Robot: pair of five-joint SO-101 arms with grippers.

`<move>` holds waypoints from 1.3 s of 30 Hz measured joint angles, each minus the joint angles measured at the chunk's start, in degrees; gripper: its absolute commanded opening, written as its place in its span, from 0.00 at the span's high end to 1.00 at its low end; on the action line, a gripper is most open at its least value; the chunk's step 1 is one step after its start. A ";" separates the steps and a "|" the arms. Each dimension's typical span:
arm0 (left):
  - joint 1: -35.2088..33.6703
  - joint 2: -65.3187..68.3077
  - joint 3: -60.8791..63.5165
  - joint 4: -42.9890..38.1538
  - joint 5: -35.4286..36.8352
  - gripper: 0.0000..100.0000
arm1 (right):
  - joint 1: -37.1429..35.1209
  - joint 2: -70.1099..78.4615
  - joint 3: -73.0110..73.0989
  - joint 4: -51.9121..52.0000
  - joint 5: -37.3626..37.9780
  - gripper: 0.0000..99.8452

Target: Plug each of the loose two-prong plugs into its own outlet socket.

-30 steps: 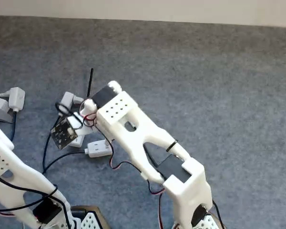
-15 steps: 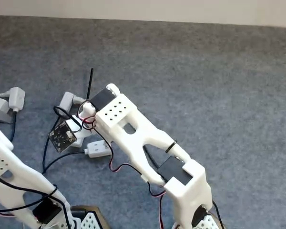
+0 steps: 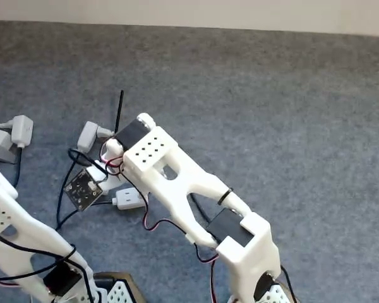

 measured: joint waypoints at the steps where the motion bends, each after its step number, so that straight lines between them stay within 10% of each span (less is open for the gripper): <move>1: 0.00 0.00 0.00 0.00 0.00 0.59 | -0.26 0.00 0.00 0.00 0.00 0.99; 34: 0.00 0.26 0.00 0.00 0.00 0.59 | 1.41 10.46 -9.93 6.51 1.14 0.99; 39: 0.09 0.26 0.00 0.00 0.00 0.59 | 2.55 9.14 -12.66 4.66 -10.55 0.99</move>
